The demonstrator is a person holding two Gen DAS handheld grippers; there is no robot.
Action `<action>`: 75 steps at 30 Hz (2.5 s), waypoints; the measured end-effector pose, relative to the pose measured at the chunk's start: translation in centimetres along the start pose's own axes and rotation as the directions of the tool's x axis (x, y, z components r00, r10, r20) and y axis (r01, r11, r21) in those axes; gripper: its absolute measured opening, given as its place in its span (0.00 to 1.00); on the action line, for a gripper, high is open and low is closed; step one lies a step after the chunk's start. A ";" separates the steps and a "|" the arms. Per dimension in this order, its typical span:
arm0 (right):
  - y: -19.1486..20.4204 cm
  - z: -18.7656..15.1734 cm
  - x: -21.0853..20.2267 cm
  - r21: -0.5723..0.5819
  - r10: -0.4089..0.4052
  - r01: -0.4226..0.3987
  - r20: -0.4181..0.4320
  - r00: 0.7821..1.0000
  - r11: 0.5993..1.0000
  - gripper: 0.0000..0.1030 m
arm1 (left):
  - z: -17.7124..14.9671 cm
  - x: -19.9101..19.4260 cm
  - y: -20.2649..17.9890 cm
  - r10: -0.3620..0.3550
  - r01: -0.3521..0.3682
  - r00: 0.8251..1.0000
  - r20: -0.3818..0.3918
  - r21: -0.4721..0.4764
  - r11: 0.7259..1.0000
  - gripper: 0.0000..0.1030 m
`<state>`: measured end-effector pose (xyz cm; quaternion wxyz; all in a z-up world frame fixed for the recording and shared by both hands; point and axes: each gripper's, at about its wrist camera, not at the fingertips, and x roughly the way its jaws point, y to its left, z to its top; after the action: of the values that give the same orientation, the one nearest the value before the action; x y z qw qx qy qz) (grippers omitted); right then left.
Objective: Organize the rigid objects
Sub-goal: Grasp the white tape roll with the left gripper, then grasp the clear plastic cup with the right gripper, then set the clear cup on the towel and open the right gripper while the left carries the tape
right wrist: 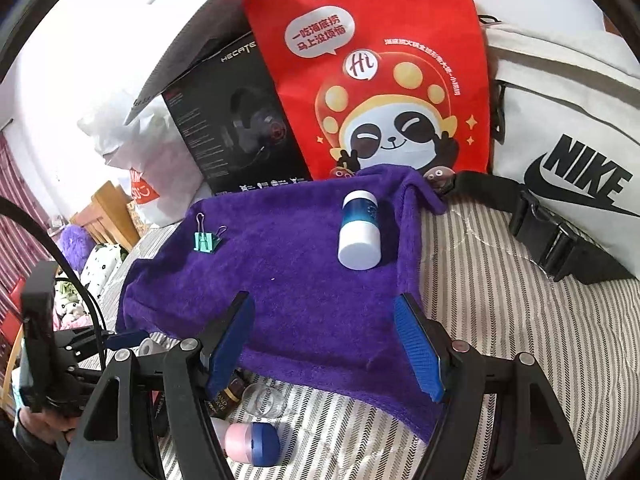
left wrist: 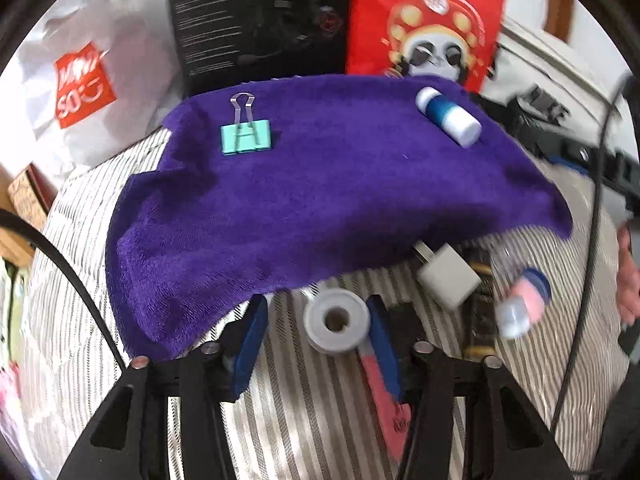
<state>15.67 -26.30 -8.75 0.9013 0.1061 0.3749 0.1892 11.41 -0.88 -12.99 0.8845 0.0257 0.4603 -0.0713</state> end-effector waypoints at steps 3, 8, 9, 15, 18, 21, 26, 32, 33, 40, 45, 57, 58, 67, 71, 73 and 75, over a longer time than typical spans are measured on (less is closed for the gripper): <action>-0.1 0.0 0.0 0.000 -0.006 0.006 -0.001 1.000 1.000 0.70 | 0.0 0.1 1.1 -0.037 0.036 0.999 -0.021 -0.043 0.998 0.32; -0.1 0.0 0.0 0.008 0.004 -0.004 -0.007 1.000 1.000 0.70 | -0.1 0.5 1.1 -0.004 0.003 0.999 -0.042 -0.042 0.999 0.33; 0.1 0.0 0.1 0.001 0.004 -0.004 -0.011 1.000 1.000 0.70 | -0.1 0.7 0.9 0.010 -0.011 0.999 -0.044 -0.033 0.999 0.33; 1.3 -0.3 0.3 -0.056 -0.011 0.010 -0.022 1.000 0.998 0.70 | -0.1 0.4 0.7 0.023 -0.023 0.999 -0.031 -0.002 1.000 0.27; 2.0 -0.4 0.4 -0.071 -0.006 0.004 -0.034 0.999 0.997 0.70 | -0.1 -0.3 1.8 0.037 -0.037 0.999 -0.024 -0.010 0.999 0.27; 3.1 -0.8 -0.6 -0.100 -0.038 0.034 -0.042 0.998 0.994 0.70 | -0.4 -0.8 3.2 0.076 -0.076 0.997 -0.027 -0.019 0.997 0.27; 5.0 -3.1 -2.4 -0.154 -0.088 0.077 -0.070 0.994 0.985 0.69 | -1.2 -0.5 3.9 0.078 -0.079 0.997 -0.016 -0.037 0.996 0.28; 7.1 -5.9 -0.6 -0.254 -0.129 0.091 -0.137 0.982 0.963 0.56 | -1.3 -0.5 3.9 0.075 -0.075 0.997 -0.007 -0.053 0.996 0.28; 7.3 -6.1 0.0 -0.260 -0.130 0.088 -0.150 0.980 0.962 0.54 | -1.2 -0.4 3.9 0.072 -0.073 0.997 -0.007 -0.051 0.996 0.28; 7.5 -6.7 2.6 -0.290 -0.189 0.127 -0.198 0.962 0.949 0.45 | -1.3 -0.5 4.0 0.062 -0.063 0.998 -0.004 -0.051 0.997 0.28; 7.2 -6.7 3.9 -0.297 -0.220 0.151 -0.216 0.951 0.943 0.37 | -1.6 -0.7 4.0 0.063 -0.063 0.998 0.000 -0.046 0.997 0.28; 7.0 -6.2 4.0 -0.278 -0.223 0.159 -0.219 0.950 0.947 0.26 | -1.8 -1.0 4.0 0.048 -0.048 0.999 0.012 -0.034 0.998 0.28; 6.9 -6.1 3.9 -0.273 -0.222 0.158 -0.222 0.949 0.949 0.26 | -1.8 -1.0 4.1 0.037 -0.037 0.999 0.010 -0.040 0.999 0.28; 6.6 -5.9 1.1 -0.227 -0.188 0.141 -0.204 0.961 0.964 0.26 | -1.8 -2.7 4.6 -0.030 0.031 0.999 0.021 -0.066 0.997 0.28; 6.1 -5.8 0.3 -0.203 -0.174 0.133 -0.200 0.964 0.970 0.26 | -1.5 -3.3 4.7 -0.061 0.063 0.998 0.033 -0.078 0.995 0.28; 5.9 -5.7 -0.2 -0.198 -0.167 0.128 -0.194 0.967 0.972 0.26 | -1.3 -3.7 4.7 -0.064 0.067 0.997 0.040 -0.079 0.995 0.28; 5.7 -5.5 -0.5 -0.190 -0.154 0.118 -0.189 0.970 0.975 0.26 | -1.1 -3.9 4.8 -0.077 0.080 0.996 0.044 -0.083 0.993 0.28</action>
<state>9.93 -21.08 -10.32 0.8751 -0.0202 0.4529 0.1692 8.97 4.41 -10.51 0.8905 -0.0315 0.4454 -0.0870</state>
